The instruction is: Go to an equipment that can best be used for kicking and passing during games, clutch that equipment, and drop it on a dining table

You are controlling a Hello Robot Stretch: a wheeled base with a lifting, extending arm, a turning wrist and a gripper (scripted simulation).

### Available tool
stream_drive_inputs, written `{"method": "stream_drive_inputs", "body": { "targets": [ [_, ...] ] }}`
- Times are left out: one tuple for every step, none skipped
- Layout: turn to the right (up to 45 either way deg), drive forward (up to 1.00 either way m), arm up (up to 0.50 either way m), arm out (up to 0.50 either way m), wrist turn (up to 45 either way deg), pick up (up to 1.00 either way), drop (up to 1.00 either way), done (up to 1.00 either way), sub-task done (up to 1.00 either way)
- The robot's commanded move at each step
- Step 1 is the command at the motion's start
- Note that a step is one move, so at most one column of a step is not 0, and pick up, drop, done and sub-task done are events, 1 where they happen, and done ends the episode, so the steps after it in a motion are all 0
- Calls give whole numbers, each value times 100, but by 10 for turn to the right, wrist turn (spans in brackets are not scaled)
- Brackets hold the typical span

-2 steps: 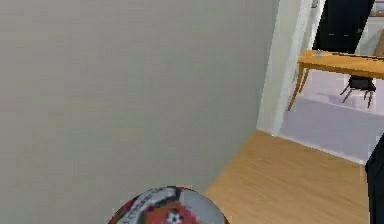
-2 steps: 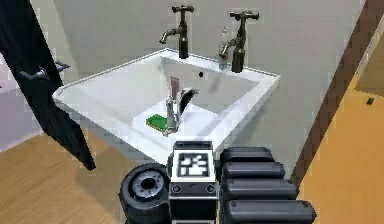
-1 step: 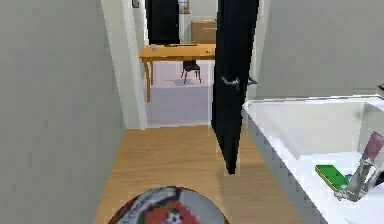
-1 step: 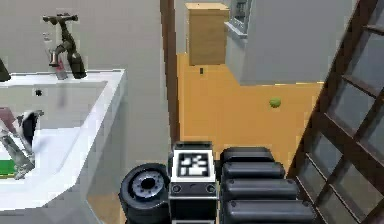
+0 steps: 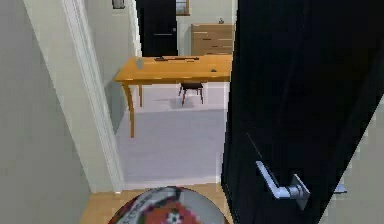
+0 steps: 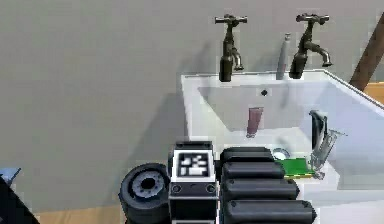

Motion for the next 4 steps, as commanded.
{"method": "stream_drive_inputs", "body": {
  "targets": [
    [0, 100, 0, 0, 0, 0, 0, 0, 0],
    [30, 0, 0, 0, 0, 0, 0, 0, 0],
    [0, 75, 0, 0, 0, 0, 0, 0, 0],
    [450, 0, 0, 0, 0, 0, 0, 0, 0]
  ]
}}
